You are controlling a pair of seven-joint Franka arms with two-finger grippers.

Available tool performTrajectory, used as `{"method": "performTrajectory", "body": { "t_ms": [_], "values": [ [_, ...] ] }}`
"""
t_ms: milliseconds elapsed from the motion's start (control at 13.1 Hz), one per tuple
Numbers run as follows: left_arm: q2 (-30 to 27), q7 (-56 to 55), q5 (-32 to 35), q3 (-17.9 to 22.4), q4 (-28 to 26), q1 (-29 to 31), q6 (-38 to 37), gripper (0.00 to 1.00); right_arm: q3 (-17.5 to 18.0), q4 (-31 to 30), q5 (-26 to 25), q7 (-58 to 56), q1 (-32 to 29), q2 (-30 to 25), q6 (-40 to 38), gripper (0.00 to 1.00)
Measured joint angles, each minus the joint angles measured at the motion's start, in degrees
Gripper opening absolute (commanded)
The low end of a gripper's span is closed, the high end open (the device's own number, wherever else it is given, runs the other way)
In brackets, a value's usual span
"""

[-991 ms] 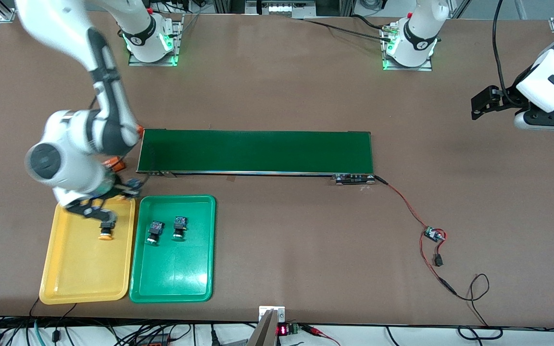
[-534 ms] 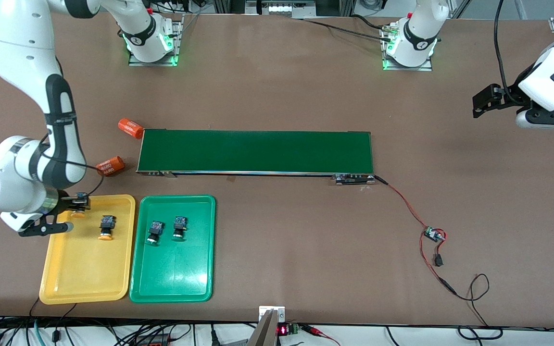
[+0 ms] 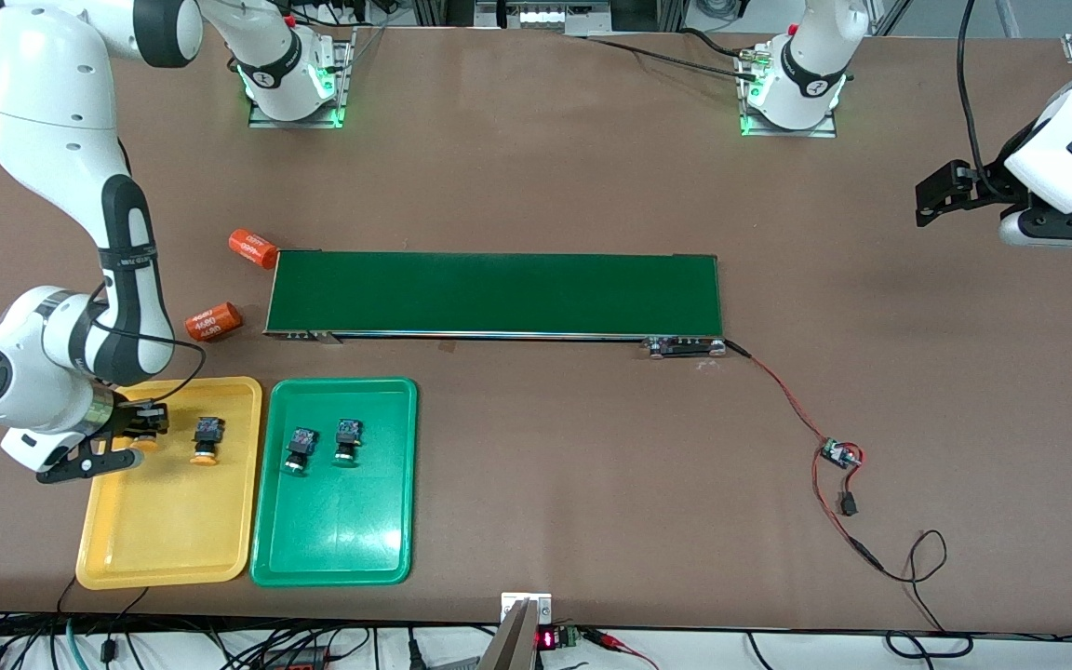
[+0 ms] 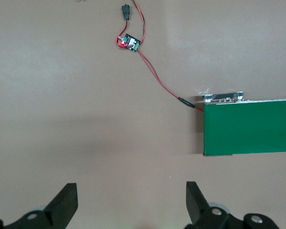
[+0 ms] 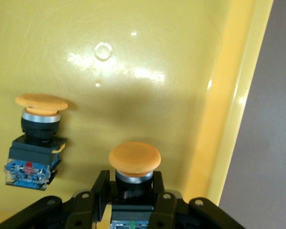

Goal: Sort buttons by color to trays

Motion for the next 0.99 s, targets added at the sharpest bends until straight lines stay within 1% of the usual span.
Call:
{"method": "performTrajectory", "body": {
  "t_ms": [76,229,458,686,839,991],
  "values": [
    [0.0,0.0,0.0,0.0,0.0,0.0,0.0,1.00,0.0,0.4,0.0,0.0,0.0,0.5,0.0,0.99],
    [0.0,0.0,0.0,0.0,0.0,0.0,0.0,1.00,0.0,0.8,0.5,0.0,-0.1,0.9,0.1,1.00],
    [0.0,0.0,0.0,0.0,0.0,0.0,-0.1,1.00,0.0,1.5,3.2,0.0,-0.4,0.6,-0.6,1.00],
    [0.0,0.0,0.0,0.0,0.0,0.0,-0.1,1.00,0.0,2.9,7.5,1.0,-0.3,-2.0,-8.7,1.00],
    [0.0,0.0,0.0,-0.1,0.0,-0.1,-0.1,1.00,0.0,3.4,8.2,4.9,-0.3,-5.9,-15.1,1.00],
    [0.0,0.0,0.0,-0.2,0.1,-0.1,-0.1,1.00,0.0,3.5,8.2,7.4,-0.3,-9.8,-19.8,1.00]
  ]
}}
